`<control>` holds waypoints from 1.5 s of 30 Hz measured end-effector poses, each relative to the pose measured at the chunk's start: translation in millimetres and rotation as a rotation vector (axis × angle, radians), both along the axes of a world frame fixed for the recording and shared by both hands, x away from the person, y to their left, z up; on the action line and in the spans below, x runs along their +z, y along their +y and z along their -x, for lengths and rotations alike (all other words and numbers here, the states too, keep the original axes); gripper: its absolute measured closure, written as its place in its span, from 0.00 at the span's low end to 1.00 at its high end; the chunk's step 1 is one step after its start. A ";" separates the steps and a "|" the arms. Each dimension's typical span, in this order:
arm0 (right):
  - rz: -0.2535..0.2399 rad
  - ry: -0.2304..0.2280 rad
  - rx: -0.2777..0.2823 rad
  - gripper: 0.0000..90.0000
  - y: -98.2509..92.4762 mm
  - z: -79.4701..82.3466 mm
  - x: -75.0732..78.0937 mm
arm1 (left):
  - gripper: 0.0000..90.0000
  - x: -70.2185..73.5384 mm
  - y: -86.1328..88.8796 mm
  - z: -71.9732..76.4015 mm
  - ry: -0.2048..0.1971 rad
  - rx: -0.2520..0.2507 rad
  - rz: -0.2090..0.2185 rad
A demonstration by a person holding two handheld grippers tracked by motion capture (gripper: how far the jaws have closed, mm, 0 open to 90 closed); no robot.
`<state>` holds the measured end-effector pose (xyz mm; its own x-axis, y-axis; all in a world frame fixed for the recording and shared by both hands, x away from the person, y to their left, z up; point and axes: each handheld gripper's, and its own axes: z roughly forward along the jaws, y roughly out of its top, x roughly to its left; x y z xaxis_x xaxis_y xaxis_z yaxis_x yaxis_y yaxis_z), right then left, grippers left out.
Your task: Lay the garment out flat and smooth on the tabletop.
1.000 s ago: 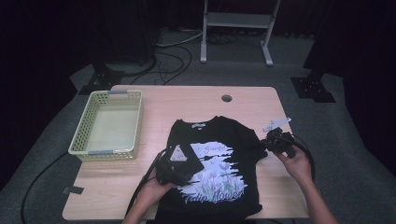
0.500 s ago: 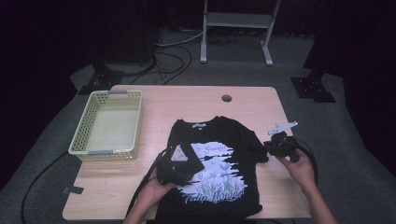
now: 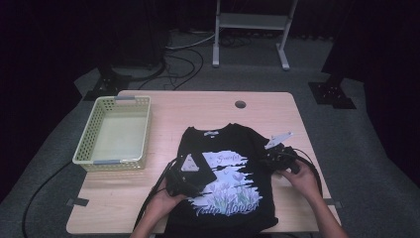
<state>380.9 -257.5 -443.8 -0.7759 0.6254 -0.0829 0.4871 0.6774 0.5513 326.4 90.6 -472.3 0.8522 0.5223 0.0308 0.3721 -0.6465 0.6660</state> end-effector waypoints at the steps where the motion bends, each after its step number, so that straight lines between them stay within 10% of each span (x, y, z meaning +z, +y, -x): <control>1: 0.013 0.000 0.000 0.83 1.6 -1.3 -1.9 | 0.20 0.0 0.0 0.0 0.000 0.000 0.000; 21: -0.036 0.053 -0.101 0.82 -24.2 -21.5 -10.9 | 0.21 -1.9 1.6 -4.5 -0.003 -0.005 0.024; 35: 0.176 -0.112 -0.308 0.82 -43.0 -26.7 -11.9 | 0.21 -2.2 1.3 -6.0 -0.005 0.000 0.025; 45: 0.047 -0.081 -0.245 0.76 -42.3 -15.6 1.6 | 0.20 -1.7 0.3 -5.3 -0.008 -0.002 0.023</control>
